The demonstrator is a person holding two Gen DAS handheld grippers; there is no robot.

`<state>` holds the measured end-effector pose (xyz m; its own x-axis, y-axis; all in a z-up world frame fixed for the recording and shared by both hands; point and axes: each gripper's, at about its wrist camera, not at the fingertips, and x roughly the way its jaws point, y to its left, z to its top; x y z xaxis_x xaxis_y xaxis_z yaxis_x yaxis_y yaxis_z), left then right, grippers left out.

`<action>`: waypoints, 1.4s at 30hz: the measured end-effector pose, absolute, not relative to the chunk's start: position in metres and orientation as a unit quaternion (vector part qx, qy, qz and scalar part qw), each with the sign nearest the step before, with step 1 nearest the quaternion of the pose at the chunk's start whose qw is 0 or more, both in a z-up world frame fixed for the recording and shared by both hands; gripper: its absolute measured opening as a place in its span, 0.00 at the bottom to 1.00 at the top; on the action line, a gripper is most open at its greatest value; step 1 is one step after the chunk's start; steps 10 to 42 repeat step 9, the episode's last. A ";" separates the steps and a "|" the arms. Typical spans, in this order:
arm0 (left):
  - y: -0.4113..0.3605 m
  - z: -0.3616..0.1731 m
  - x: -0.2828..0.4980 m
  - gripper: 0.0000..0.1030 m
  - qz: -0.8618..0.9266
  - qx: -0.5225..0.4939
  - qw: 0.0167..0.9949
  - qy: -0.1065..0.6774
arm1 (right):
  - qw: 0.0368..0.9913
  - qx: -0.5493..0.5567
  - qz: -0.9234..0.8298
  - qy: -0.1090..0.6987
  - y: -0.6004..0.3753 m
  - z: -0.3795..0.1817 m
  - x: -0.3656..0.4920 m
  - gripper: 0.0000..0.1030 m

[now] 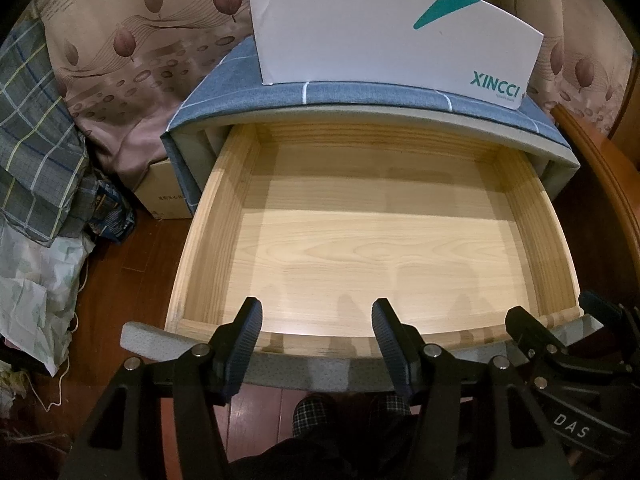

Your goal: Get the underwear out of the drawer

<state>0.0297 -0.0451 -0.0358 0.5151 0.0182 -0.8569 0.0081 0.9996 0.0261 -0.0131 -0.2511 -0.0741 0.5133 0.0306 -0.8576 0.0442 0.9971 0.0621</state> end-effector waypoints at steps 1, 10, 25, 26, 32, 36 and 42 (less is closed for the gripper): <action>-0.045 -0.036 0.029 0.57 0.002 0.015 0.870 0.493 | 0.869 0.038 -0.004 0.494 -0.251 -0.074 -0.013 0.97; -0.046 -0.038 0.027 0.57 -0.006 0.016 0.871 0.491 | 0.869 0.036 -0.003 0.494 -0.251 -0.074 -0.013 0.97; -0.046 -0.038 0.027 0.57 -0.006 0.016 0.871 0.491 | 0.869 0.036 -0.003 0.494 -0.251 -0.074 -0.013 0.97; -0.046 -0.038 0.027 0.57 -0.006 0.016 0.871 0.491 | 0.869 0.036 -0.003 0.494 -0.251 -0.074 -0.013 0.97; -0.046 -0.038 0.027 0.57 -0.006 0.016 0.871 0.491 | 0.869 0.036 -0.003 0.494 -0.251 -0.074 -0.013 0.97; -0.046 -0.038 0.027 0.57 -0.006 0.016 0.871 0.491 | 0.869 0.036 -0.003 0.494 -0.251 -0.074 -0.013 0.97; -0.046 -0.038 0.027 0.57 -0.006 0.016 0.871 0.491 | 0.869 0.036 -0.003 0.494 -0.251 -0.074 -0.013 0.97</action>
